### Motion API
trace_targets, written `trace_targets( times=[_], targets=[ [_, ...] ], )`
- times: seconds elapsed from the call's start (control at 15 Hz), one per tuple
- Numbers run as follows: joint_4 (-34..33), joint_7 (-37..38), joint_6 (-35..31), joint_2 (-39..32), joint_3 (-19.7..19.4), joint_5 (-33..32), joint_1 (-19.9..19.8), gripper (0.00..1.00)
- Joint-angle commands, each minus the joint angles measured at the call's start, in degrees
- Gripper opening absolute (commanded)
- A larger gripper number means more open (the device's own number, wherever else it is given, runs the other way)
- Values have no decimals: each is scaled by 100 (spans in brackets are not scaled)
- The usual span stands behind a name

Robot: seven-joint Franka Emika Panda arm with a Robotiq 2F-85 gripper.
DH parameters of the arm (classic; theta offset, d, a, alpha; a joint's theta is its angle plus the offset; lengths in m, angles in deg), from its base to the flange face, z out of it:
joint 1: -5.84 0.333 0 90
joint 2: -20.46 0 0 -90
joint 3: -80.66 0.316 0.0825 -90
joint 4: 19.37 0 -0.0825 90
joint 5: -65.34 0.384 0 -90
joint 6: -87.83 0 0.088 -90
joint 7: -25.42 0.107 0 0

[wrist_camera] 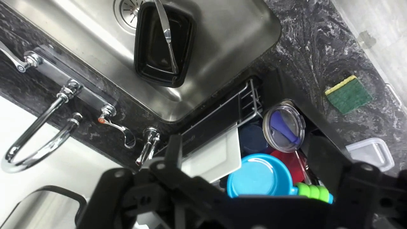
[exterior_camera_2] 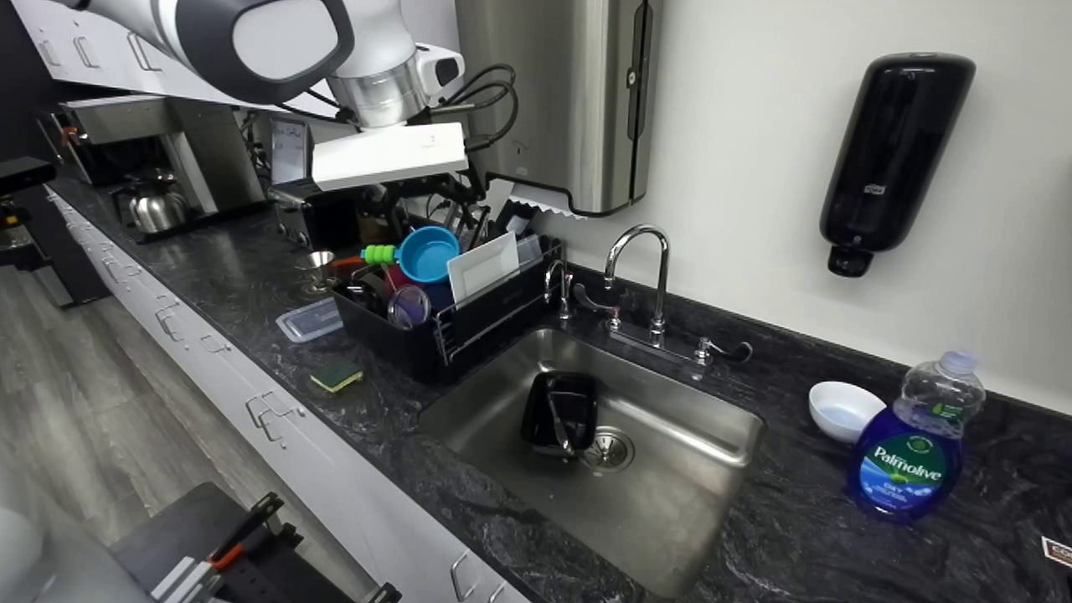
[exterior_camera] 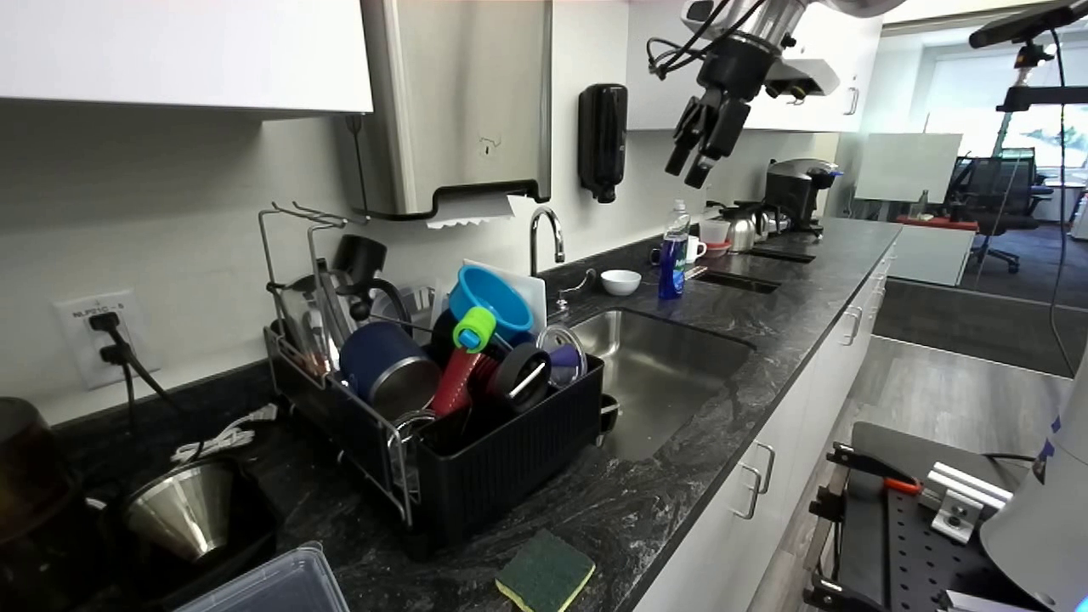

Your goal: Take the blue pan out of the sink and place it on the dishrack

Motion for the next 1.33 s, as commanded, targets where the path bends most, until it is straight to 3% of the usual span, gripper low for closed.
trace_targets(
  times=[0.0,0.4,0.67,0.8,0.93,1.0,1.27],
  targets=[
    [49,726,103,141,24,-550,-170,100],
    [-97,2283,-19,-231,131,-1514,-362,100],
    [-404,3264,79,-1148,168,-1909,-333,100],
    [-667,3427,190,-1699,111,-1778,-246,100],
    [-922,3007,356,-2153,-45,-1179,-53,100],
    [-550,3227,42,-1793,70,-1500,-185,100],
    [-630,3219,29,-1893,74,-1451,-177,100]
  ],
)
